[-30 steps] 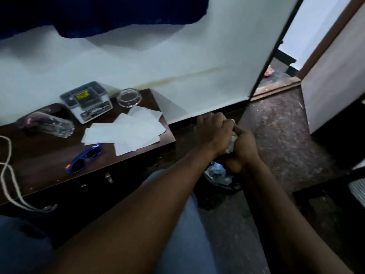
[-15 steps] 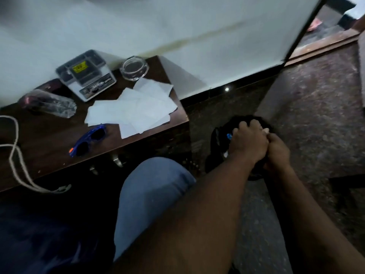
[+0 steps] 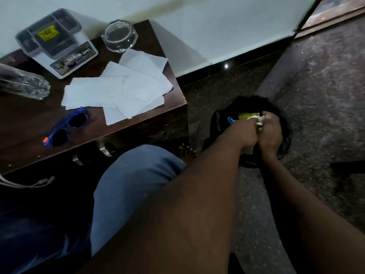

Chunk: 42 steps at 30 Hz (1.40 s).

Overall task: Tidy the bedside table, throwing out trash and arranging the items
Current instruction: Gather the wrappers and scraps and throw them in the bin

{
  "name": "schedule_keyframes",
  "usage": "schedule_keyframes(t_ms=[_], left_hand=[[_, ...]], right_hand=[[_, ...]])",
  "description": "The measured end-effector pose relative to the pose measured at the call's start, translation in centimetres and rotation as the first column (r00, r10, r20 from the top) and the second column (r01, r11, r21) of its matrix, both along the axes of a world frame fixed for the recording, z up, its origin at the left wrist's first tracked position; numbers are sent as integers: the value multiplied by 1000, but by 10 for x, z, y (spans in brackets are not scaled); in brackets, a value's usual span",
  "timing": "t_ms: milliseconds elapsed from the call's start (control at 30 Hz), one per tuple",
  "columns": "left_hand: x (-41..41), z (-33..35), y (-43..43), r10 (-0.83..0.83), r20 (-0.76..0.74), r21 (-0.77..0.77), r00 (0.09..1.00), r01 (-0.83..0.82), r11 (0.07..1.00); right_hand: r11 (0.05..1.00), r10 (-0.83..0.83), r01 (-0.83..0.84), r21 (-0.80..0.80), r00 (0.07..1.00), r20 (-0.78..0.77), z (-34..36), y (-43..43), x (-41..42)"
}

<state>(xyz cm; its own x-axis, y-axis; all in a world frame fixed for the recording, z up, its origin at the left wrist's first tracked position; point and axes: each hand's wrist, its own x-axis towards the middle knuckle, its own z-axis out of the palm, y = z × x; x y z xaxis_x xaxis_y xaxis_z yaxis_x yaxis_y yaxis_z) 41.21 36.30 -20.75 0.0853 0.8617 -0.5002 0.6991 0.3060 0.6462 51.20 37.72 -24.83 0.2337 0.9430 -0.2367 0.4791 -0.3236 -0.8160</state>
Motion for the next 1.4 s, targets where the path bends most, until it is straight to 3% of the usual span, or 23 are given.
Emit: schedule_keyframes(t_ms=[67,133,233,600,800,1067,1267,1400], left_hand=[[-6,-9,-1,-149,-108,-68,983,142,987],[-13,-14,-2,-263,-208,-162,942,232,959],[-19,-12,-2,-248,-258,-143,934,217,966],[-29,25,-20,-178,-291,86,940,211,974],[-35,53,-42,-164,-318,137,934,217,966],[-30,113,-80,47,-316,421,948,95,902],[-40,182,-117,275,-136,648,952,-124,751],[-70,215,-150,356,-93,732,930,-178,657]], right_hand=[[995,99,-98,-8,993,62,-7,-4,4],[997,73,-72,-17,995,66,-12,-8,6],[1000,27,-27,-12,998,56,-11,-14,4],[984,174,-176,6,981,89,16,-29,-3],[970,234,-242,30,958,168,44,-44,-3],[954,229,-251,162,963,143,109,-71,-10],[918,217,-227,326,974,68,187,-88,-35],[874,282,-291,390,956,81,236,-107,-69]])
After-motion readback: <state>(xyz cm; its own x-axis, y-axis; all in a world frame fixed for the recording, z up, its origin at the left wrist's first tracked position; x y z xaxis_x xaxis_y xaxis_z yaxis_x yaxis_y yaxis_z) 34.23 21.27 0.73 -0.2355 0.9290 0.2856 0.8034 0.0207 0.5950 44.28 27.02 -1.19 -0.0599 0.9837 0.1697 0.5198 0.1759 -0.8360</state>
